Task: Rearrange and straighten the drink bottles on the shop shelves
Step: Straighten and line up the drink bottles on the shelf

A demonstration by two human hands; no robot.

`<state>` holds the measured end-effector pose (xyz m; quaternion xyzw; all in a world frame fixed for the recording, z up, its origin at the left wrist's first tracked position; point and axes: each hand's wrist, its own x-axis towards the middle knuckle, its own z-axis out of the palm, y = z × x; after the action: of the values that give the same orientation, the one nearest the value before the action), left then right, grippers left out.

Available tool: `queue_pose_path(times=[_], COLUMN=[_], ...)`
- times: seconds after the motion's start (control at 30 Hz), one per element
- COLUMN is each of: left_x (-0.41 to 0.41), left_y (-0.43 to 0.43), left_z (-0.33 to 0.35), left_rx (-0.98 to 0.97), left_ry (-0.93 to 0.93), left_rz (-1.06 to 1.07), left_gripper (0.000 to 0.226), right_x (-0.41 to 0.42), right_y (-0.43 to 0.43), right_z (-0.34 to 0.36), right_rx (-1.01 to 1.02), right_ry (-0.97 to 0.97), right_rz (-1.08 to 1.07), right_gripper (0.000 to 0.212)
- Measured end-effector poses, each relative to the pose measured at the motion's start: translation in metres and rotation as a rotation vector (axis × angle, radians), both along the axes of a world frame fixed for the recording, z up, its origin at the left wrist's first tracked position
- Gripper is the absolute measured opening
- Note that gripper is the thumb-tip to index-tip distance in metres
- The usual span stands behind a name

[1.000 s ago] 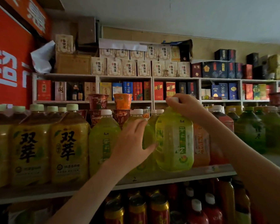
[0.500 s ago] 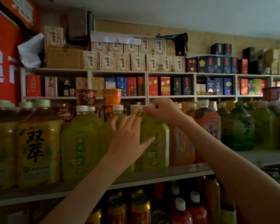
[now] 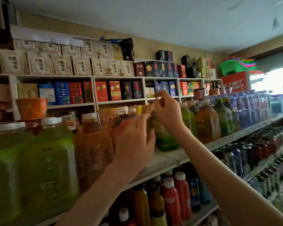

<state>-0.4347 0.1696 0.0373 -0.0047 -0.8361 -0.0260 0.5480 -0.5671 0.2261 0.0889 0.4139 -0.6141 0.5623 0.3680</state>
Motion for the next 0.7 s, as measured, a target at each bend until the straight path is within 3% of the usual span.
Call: queue_pose_path(times=[0.13,0.23,0.3,0.4,0.53,0.7], left_x=[-0.073,-0.124,-0.146,-0.172,-0.188,-0.195], left_y=[0.028,0.038,0.040,0.039,0.029,0.020], left_z=[-0.007,-0.008,-0.008,-0.010,-0.013,-0.018], left_rx=[0.129,0.257,0.332,0.391,0.402,0.404], left_ry=[-0.165,-0.230,-0.252,-0.292,-0.313,-0.315], left_rz=[-0.108,-0.096,-0.085,-0.071,-0.071,-0.080], left_gripper=[0.042,0.040,0.040,0.039,0.039,0.038], right_x=[-0.090,-0.156,-0.184,-0.215,-0.240,-0.251], right_y=[0.035,0.057,0.062,0.054,0.031,0.016], right_z=[-0.027,-0.031,-0.027,-0.021,-0.015,-0.011], right_rx=[0.078,0.157,0.203,0.275,0.283,0.255], right_ry=[-0.210,-0.332,-0.431,-0.500,-0.519,-0.389], right_rz=[-0.107,-0.158,-0.121,-0.036,0.077,-0.074], right_gripper=[0.021,0.042,0.063,0.073,0.069,0.044])
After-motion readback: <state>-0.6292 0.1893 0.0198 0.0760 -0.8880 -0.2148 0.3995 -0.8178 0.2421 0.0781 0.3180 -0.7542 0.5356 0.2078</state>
